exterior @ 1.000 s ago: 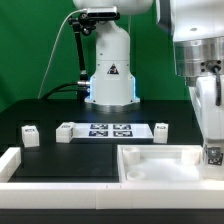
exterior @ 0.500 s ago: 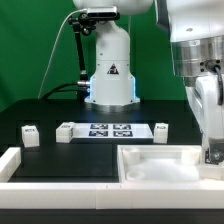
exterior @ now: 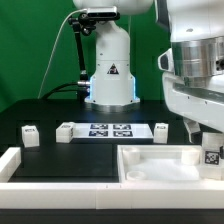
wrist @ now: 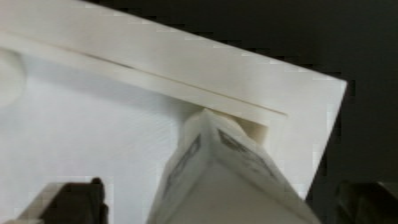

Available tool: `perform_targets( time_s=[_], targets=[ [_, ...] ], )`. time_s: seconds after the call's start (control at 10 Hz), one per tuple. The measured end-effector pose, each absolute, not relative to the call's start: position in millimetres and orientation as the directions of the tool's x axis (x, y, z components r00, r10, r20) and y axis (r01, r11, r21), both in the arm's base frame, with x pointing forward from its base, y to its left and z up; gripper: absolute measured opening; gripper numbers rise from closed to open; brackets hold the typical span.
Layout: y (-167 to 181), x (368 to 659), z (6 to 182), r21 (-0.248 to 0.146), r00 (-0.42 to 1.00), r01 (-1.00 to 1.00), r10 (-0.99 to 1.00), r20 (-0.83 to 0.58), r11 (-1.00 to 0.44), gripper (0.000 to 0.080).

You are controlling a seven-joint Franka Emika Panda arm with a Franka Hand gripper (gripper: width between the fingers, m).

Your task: Assemble one leg

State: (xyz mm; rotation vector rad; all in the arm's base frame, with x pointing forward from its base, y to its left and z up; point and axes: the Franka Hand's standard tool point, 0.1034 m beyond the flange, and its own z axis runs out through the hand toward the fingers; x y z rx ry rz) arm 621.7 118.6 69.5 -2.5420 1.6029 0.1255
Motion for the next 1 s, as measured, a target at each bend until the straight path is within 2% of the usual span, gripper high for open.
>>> perform_targets(
  time_s=[0.5,0.8,0.9,1.0],
  targets=[
    [119.7,620.7,70.5,-0.068,0.84,-0.542,-0.539,-0.062,-0.837,0.0649],
    [113.8,622.2,70.3,-0.076,0.931,-0.364,-0.362,-0.04,-0.928,0.0649],
    [114.2,622.2,70.3,-0.075,0.932,-0.363,-0.361,-0.04,-0.929,0.0649],
    [114.5,622.1,70.3,-0.075,0.932,-0.363,-0.361,-0.04,-0.929,0.0515]
  ],
)
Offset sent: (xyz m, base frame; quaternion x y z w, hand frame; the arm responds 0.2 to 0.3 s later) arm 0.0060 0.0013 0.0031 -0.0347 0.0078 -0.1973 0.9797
